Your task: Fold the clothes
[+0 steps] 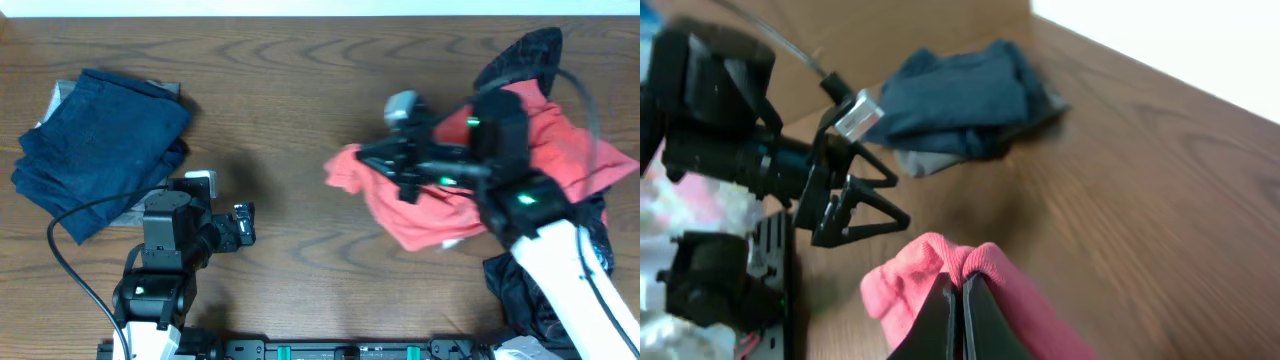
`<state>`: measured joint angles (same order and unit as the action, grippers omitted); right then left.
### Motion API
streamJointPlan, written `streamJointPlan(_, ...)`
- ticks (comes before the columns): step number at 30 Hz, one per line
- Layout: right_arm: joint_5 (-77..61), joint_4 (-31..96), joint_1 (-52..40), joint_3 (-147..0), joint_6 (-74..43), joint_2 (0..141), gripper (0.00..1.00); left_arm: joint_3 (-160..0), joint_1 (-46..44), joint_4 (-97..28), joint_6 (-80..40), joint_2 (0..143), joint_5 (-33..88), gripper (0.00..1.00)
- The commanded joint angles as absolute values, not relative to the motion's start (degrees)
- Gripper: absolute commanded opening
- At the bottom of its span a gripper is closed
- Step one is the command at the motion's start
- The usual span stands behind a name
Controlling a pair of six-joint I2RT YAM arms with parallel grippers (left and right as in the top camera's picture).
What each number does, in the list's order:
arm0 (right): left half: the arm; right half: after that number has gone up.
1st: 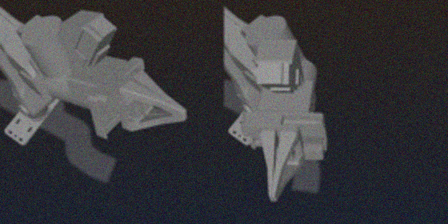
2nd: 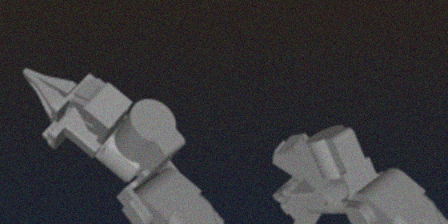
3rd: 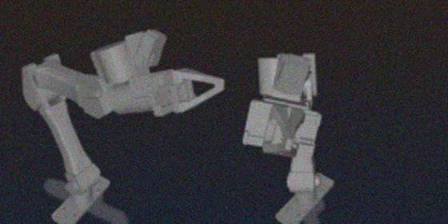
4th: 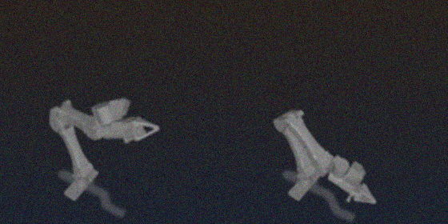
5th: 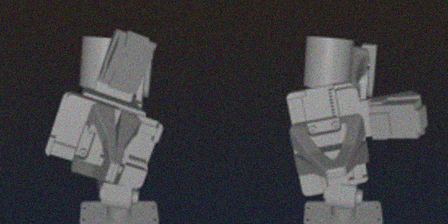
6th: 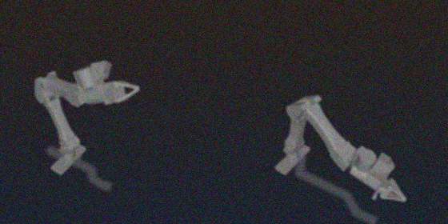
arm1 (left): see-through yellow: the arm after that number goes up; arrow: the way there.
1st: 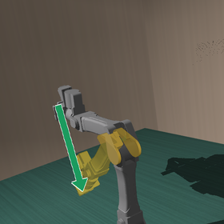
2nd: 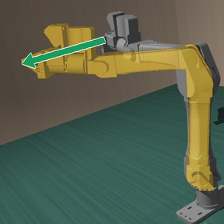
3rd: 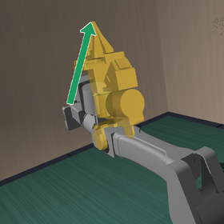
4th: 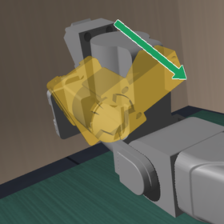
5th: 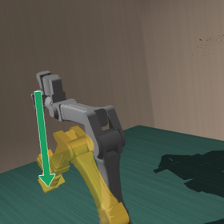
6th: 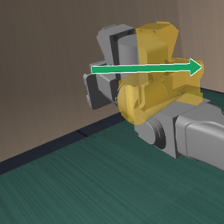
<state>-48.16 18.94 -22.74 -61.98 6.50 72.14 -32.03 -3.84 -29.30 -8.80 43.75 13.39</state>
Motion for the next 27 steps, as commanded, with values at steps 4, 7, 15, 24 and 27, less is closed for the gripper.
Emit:
streamJointPlan(4, -36.4, 13.6, -28.4, -62.8, 3.7, 80.9, 0.01, -33.0, -3.6, -29.1, -8.9, 43.7, 13.8, 0.98)
streamJointPlan(7, -25.4, 16.0, -28.6, -62.8, -0.4, 83.3, 0.13, -33.0, -3.6, -29.0, -8.9, 43.7, 13.8, 0.98)
streamJointPlan(15, -11.9, 26.5, -20.7, -62.8, -6.1, 77.4, 0.99, -33.0, -3.7, -26.7, -19.5, 45.8, 14.8, 0.98)
streamJointPlan(24, -10.9, 45.2, -3.8, -62.8, -6.8, 71.9, 0.99, -33.0, -9.8, -11.0, -22.7, 59.3, 19.5, 0.98)
streamJointPlan(27, -10.5, 49.4, -0.4, -62.8, -6.8, 71.9, 0.99, -33.0, -14.8, -6.4, -25.8, 66.2, 19.7, 0.98)
